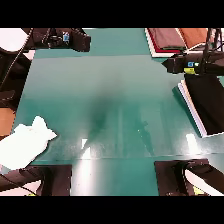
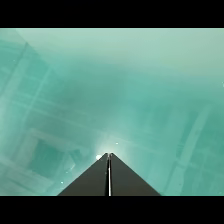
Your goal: Fold the shirts.
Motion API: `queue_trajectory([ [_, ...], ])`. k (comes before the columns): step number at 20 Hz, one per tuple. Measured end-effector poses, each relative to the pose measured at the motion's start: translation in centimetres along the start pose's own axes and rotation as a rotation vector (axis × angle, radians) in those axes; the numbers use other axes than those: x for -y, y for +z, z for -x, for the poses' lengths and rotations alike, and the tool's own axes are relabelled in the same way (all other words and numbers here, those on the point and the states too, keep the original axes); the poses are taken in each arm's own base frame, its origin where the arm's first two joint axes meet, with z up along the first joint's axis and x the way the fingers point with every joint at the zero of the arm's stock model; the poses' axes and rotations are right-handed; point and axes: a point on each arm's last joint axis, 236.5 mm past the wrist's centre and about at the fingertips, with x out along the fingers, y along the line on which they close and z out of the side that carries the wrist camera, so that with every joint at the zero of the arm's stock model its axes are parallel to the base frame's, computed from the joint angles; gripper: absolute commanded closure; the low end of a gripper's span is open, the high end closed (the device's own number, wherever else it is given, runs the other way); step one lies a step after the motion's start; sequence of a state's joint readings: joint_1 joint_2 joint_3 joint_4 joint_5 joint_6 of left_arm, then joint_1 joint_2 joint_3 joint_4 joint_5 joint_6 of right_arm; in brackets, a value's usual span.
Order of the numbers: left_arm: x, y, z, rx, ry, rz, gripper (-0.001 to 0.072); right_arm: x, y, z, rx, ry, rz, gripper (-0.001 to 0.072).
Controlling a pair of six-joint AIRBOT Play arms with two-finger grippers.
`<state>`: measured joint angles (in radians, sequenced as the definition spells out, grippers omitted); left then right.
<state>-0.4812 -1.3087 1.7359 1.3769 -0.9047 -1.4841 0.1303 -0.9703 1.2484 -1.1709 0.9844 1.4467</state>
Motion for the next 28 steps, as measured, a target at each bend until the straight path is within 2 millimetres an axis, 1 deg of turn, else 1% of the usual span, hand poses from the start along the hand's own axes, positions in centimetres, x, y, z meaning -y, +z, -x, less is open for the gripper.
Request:
queue_trajectory([
  [11,0.0,0.0,0.0,0.000,0.000,0.001,0.0681,0.0,0.1,-0.1,0.003,0.000,-0.001,0.0692],
  [14,-0.1,0.4,0.2,0.012,-0.001,0.007,0.0682,0.0,0.1,-0.1,0.003,0.000,-0.001,0.0692],
  [15,-0.5,0.3,0.7,0.004,0.009,0.010,0.0682,0.0,0.1,-0.1,0.004,0.000,-0.001,0.0692],
  [16,-1.9,-0.2,1.6,-0.019,0.043,0.014,0.0681,0.0,0.1,-0.1,0.003,0.001,-0.001,0.0693],
  [17,-3.6,-0.9,2.7,-0.052,0.087,0.027,0.0682,0.0,0.1,-0.1,0.004,0.001,-0.001,0.0692],
  [19,-7.8,-3.3,6.1,-0.130,0.197,0.071,0.0681,0.0,0.1,-0.1,0.004,0.001,-0.001,0.0692],
  [20,-9.9,-5.0,7.9,-0.172,0.255,0.097,0.0681,0.0,0.1,-0.1,0.004,0.000,-0.001,0.0692],
  [21,-12.1,-7.3,9.8,-0.226,0.323,0.129,0.0679,0.0,0.1,-0.1,0.004,0.000,-0.001,0.0692],
  [22,-14.0,-10.1,11.4,-0.290,0.383,0.162,0.0568,0.0,0.1,-0.1,0.003,0.001,-0.001,0.0692],
  [23,-15.8,-13.4,13.0,-0.364,0.441,0.203,0.0182,0.0,0.1,-0.1,0.004,0.000,-0.001,0.0692],
  [24,-17.0,-16.7,14.2,-0.439,0.483,0.247,0.0030,0.0,0.1,-0.1,0.004,0.000,-0.001,0.0692],
  [25,-18.2,-20.5,15.3,-0.518,0.523,0.296,0.0044,0.0,0.1,-0.1,0.004,0.000,-0.001,0.0692],
  [26,-19.0,-24.0,16.1,-0.593,0.553,0.342,0.0044,0.0,0.1,-0.1,0.004,0.000,-0.001,0.0692],
  [27,-19.6,-27.7,16.9,-0.667,0.577,0.390,0.0044,0.0,0.1,-0.1,0.004,0.000,-0.001,0.0692],
  [28,-19.9,-31.0,17.5,-0.731,0.595,0.432,0.0044,0.0,0.1,-0.1,0.004,0.001,-0.001,0.0692],
])
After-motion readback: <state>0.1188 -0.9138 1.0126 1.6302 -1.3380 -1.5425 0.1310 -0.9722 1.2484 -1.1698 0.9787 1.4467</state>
